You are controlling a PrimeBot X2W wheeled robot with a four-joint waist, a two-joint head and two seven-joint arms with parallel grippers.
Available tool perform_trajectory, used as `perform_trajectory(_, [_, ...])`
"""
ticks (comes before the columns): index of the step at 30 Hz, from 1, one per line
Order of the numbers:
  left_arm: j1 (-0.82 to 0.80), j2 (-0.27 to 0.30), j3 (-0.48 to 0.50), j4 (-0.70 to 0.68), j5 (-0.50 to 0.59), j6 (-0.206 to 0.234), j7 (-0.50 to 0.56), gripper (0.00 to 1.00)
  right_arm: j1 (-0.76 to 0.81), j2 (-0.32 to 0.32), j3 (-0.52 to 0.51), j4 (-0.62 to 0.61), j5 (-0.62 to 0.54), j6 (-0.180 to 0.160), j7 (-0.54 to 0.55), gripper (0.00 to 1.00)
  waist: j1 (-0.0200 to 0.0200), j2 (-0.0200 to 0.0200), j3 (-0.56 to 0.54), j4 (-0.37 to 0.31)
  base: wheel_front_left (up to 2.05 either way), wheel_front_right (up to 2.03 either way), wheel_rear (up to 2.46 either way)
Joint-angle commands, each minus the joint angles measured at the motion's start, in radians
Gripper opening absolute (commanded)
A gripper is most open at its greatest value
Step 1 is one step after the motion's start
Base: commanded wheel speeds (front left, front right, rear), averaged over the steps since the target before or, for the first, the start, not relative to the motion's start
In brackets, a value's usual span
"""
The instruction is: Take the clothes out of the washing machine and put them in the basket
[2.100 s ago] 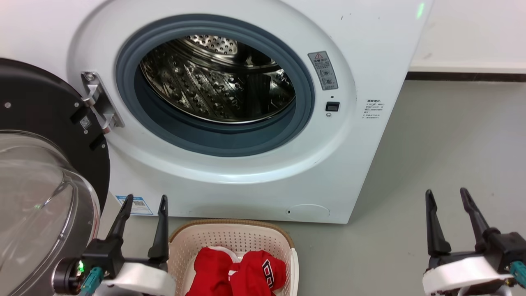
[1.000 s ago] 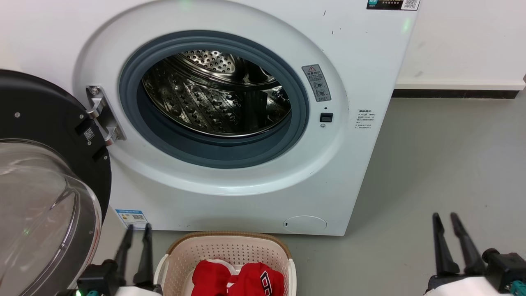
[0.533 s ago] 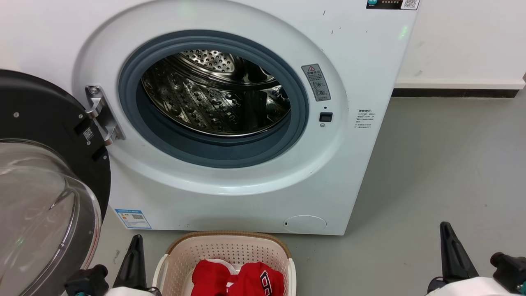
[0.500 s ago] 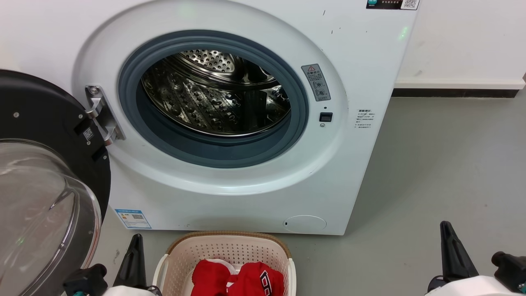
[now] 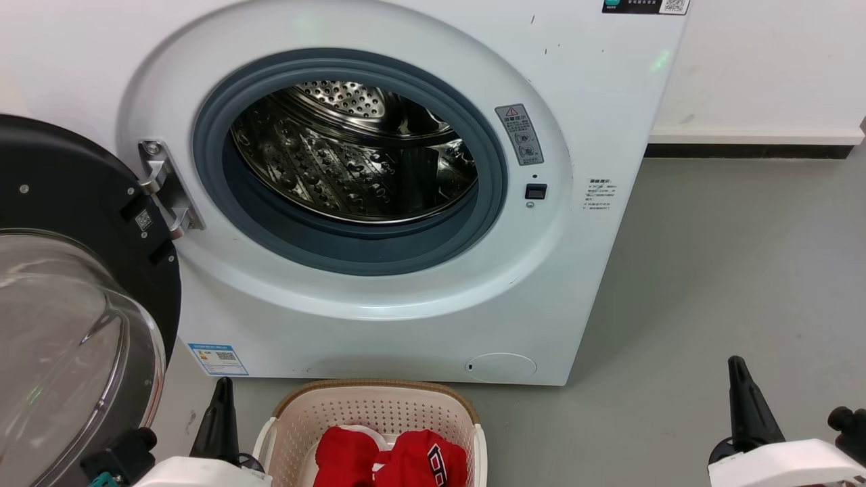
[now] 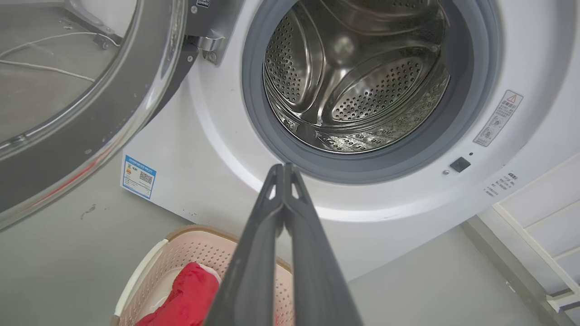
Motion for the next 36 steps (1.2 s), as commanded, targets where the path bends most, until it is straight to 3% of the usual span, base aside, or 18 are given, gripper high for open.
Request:
perform_trajectory(1, [-0.032, 0.005, 0.006, -0.010, -0.038, -0.003, 0.007, 0.00, -0.034, -0.004, -0.002, -0.008, 0.039, 0.000, 0.007, 0.00, 0.0000, -0.0001, 0.000, 0.000, 0.00, 0.00, 0.00])
perform_trajectory(36, [-0.094, -0.003, 0.020, 0.017, -0.484, -0.012, 0.118, 0.00, -0.096, -0.006, -0.010, 0.027, 0.492, 0.000, 0.119, 0.00, 0.0000, -0.0001, 0.007, -0.004, 0.00, 0.00, 0.00])
